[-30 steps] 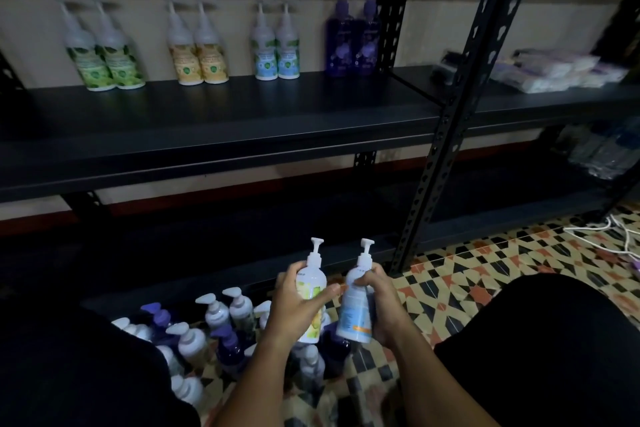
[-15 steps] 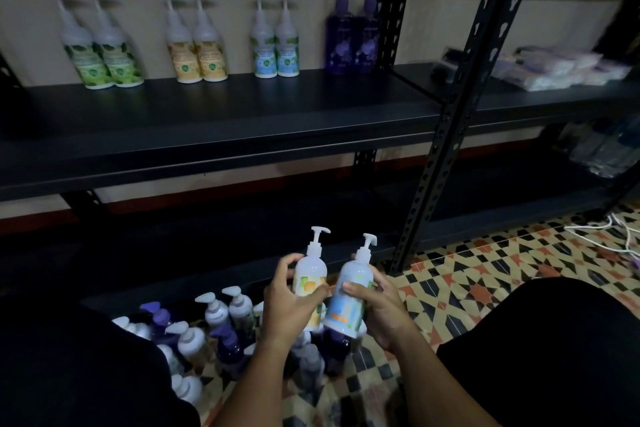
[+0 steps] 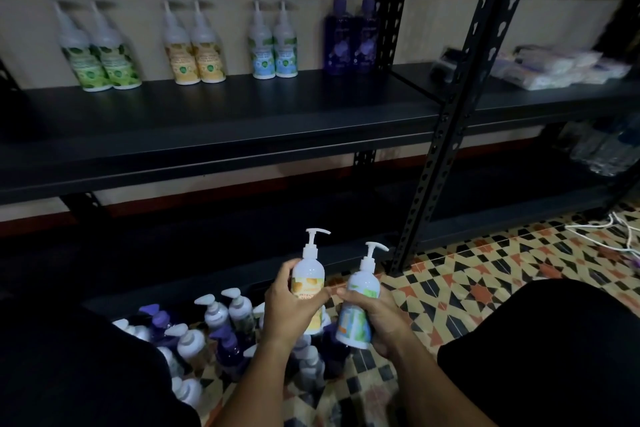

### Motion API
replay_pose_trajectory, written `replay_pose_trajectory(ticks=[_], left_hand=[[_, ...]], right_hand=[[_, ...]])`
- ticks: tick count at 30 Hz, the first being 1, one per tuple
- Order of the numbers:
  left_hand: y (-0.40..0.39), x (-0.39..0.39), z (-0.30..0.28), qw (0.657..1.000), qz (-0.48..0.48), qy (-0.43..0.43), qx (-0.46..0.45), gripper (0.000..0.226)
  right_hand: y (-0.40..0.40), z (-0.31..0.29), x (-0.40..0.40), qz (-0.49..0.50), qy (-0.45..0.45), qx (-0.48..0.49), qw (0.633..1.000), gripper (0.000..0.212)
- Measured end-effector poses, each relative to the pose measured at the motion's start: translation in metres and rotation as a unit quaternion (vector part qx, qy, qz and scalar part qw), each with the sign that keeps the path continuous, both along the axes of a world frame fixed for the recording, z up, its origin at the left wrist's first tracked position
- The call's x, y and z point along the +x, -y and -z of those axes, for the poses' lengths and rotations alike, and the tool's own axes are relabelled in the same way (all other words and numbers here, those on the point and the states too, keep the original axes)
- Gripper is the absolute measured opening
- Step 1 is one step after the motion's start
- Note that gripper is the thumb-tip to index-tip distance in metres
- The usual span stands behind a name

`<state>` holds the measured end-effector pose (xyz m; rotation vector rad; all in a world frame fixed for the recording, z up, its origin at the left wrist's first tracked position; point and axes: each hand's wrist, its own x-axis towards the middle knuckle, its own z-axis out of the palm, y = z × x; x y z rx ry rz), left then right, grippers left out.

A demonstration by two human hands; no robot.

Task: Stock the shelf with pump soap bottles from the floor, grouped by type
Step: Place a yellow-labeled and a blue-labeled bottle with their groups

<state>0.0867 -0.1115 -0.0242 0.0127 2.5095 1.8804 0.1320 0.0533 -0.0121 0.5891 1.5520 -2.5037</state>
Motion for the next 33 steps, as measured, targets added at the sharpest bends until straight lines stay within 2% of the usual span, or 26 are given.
replay_pose_trajectory(ticks=[3,9,15,19,24,28,33], left_hand=[[-0.002,-0.001,-0.001,1.000,0.012,0.014,0.006,0.056],[-0.006,-0.003,-0.006,0.999,0.021,0.022,0.020,0.055],[-0.010,-0.007,-0.012,0.999,0.000,0.011,0.045,0.056],[-0.012,-0.010,-0.015,0.999,0.000,0.002,0.054,0.057],[-0.012,-0.011,-0.024,0.998,-0.002,-0.013,0.059,0.057],[-0.011,-0.013,-0.037,0.997,0.004,-0.034,0.062,0.057],[-0.011,-0.024,-0.075,0.991,-0.005,-0.093,0.093,0.058]], right_hand=[[-0.004,0.001,-0.005,-0.002,0.009,-0.001,1.000,0.067],[-0.011,0.004,-0.014,-0.037,-0.009,0.009,0.999,0.077],[-0.012,0.001,-0.010,-0.066,-0.057,0.039,0.995,0.079],[-0.007,-0.006,-0.007,-0.054,-0.056,0.070,0.994,0.061],[-0.009,-0.010,-0.014,-0.038,-0.074,0.083,0.993,0.067],[-0.010,-0.025,-0.022,-0.036,-0.105,0.121,0.986,0.055],[-0.003,-0.064,-0.041,-0.019,-0.140,0.152,0.978,0.067]])
